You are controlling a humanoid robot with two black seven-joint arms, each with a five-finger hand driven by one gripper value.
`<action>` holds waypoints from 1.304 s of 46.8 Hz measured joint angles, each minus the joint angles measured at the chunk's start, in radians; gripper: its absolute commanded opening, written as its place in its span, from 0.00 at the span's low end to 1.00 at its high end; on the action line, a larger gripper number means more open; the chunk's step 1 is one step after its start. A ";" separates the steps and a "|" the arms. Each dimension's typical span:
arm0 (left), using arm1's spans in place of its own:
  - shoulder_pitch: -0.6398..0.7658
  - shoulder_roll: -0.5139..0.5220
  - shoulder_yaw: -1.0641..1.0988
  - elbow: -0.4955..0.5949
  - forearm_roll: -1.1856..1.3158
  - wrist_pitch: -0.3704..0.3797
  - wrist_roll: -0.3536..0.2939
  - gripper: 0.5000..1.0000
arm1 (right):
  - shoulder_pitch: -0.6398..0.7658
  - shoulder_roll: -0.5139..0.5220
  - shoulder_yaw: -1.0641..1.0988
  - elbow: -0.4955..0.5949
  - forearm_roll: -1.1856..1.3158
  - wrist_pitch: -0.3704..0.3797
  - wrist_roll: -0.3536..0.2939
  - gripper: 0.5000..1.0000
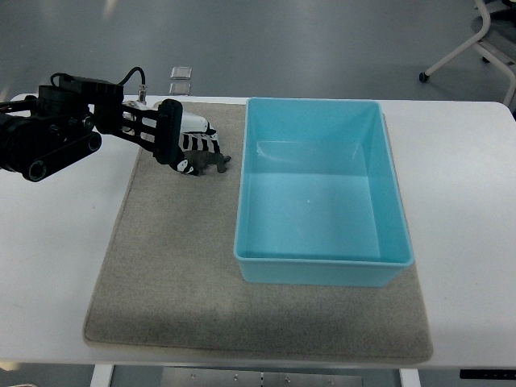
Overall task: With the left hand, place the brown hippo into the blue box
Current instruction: 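Lower the left hand and close fingers around the brown hippo, then lift the hippo with the left hand toward the box rim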
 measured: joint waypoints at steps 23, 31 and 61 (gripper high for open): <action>-0.046 0.002 -0.032 -0.004 -0.015 0.048 -0.002 0.01 | 0.000 0.000 0.000 0.000 0.000 0.000 0.000 0.87; -0.082 0.008 -0.070 -0.009 -0.016 0.061 -0.002 0.02 | 0.000 0.000 0.000 0.000 0.000 0.000 0.000 0.87; -0.096 0.024 -0.142 -0.079 -0.024 0.104 -0.002 0.05 | 0.000 0.000 0.000 0.000 0.000 0.000 0.000 0.87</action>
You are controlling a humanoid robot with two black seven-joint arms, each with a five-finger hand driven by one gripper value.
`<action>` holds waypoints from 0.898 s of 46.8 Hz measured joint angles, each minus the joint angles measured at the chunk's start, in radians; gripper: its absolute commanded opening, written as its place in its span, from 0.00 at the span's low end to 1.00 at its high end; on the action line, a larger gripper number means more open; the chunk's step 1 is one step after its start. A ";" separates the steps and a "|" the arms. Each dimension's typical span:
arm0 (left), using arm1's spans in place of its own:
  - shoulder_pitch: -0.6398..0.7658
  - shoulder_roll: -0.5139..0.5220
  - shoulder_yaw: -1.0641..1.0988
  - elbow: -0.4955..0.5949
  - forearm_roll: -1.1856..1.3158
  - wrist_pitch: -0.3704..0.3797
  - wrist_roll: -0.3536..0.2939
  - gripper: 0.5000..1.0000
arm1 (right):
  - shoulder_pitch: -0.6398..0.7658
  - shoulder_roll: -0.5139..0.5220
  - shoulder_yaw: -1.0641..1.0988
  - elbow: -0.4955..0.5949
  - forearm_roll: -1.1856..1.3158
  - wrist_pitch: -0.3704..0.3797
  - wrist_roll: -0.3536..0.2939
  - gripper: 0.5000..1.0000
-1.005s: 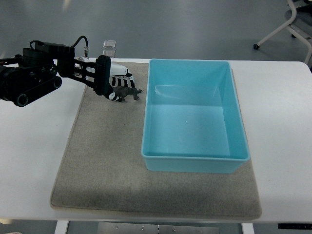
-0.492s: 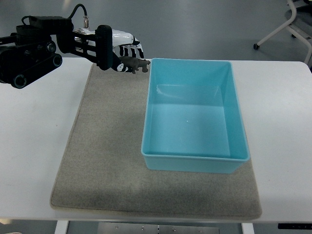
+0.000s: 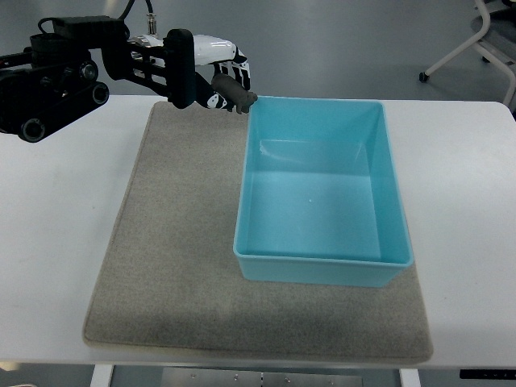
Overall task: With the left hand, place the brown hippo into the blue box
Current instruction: 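Lift the hippo with the left hand toward the box rim, then carry the hippo over the box and lower it inside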
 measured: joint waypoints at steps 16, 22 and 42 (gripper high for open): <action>-0.007 -0.008 -0.030 -0.011 -0.017 0.016 0.000 0.05 | 0.000 0.000 -0.001 0.000 0.000 0.000 0.000 0.87; -0.007 -0.006 -0.046 -0.030 -0.017 0.017 0.000 0.05 | 0.000 0.000 0.000 0.000 0.000 0.000 0.000 0.87; -0.007 -0.005 -0.051 -0.128 -0.056 0.033 0.000 0.08 | 0.000 0.000 0.000 0.000 0.000 0.000 0.000 0.87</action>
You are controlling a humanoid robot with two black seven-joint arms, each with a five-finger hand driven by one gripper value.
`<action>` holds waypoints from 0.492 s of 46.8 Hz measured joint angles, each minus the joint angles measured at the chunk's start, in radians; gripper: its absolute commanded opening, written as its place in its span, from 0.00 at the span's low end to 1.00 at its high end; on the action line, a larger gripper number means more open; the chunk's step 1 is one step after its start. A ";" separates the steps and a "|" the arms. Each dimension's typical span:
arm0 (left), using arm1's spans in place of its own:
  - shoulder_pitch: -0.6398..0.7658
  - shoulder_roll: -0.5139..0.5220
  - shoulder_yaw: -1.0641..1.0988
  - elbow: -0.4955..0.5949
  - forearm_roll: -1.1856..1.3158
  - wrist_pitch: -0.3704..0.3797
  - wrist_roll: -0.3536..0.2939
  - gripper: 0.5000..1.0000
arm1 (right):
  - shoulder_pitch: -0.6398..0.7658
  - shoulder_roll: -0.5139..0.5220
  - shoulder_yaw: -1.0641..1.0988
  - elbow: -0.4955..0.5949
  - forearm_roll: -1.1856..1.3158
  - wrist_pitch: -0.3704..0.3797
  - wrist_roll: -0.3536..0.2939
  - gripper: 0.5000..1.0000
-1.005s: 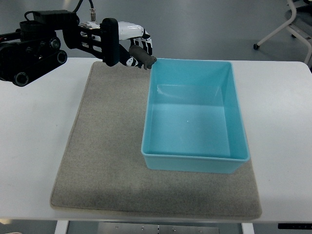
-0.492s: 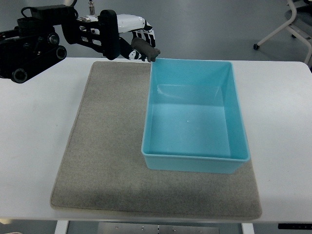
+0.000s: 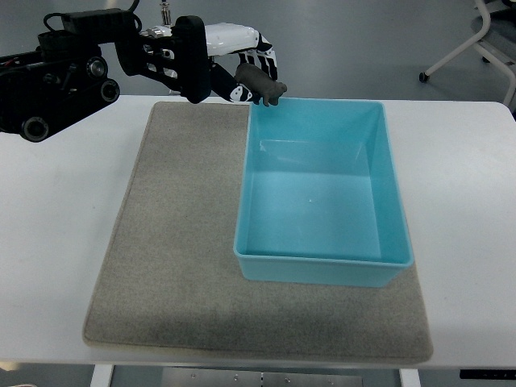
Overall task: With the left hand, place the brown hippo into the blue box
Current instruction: 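Carry the hippo over the box and lower it inside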
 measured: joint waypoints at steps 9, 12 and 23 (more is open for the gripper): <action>0.016 -0.004 0.000 -0.074 -0.021 -0.010 -0.004 0.08 | 0.000 0.000 0.000 0.000 0.000 0.000 0.000 0.87; 0.020 -0.006 0.000 -0.083 -0.024 -0.011 -0.004 0.08 | 0.000 0.000 0.000 0.000 0.000 0.000 0.000 0.87; 0.044 -0.029 0.003 -0.093 -0.028 -0.018 -0.005 0.10 | 0.000 0.000 0.000 0.000 0.000 0.000 0.000 0.87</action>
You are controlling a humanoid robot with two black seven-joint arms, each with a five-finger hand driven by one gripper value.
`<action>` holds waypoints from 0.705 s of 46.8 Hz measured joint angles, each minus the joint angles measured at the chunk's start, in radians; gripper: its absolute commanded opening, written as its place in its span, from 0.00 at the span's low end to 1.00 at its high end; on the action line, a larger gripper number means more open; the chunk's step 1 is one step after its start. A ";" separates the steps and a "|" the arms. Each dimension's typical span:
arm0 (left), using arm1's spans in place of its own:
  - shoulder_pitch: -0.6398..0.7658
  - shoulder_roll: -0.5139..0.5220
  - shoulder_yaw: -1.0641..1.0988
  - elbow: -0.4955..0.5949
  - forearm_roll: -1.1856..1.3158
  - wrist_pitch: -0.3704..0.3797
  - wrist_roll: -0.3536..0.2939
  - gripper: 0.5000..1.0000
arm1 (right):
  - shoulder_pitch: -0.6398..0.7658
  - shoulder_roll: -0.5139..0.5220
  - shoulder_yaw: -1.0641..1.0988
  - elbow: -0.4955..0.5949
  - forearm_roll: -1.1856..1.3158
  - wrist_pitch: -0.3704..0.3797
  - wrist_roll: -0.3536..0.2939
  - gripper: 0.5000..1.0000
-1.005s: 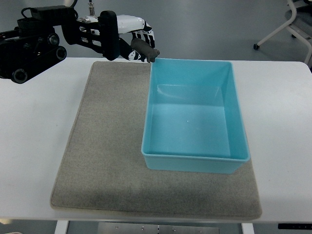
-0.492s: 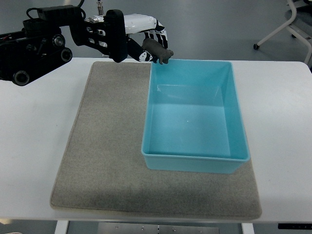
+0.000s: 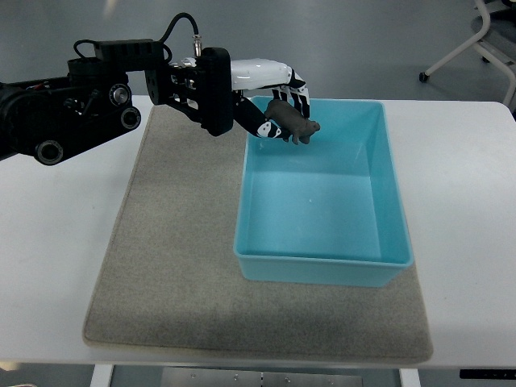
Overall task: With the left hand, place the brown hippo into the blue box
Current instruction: 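Carry the hippo over the box and lower it inside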
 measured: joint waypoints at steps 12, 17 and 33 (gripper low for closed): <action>0.033 -0.039 0.004 0.006 -0.013 -0.001 0.001 0.16 | -0.001 0.000 0.000 0.000 0.000 0.000 0.000 0.87; 0.045 -0.056 0.009 0.010 -0.014 -0.001 0.001 0.26 | 0.000 0.000 0.000 0.000 0.000 0.000 0.000 0.87; 0.071 -0.076 0.016 0.026 -0.015 -0.001 0.002 0.37 | 0.000 0.000 0.000 0.000 0.000 0.000 0.000 0.87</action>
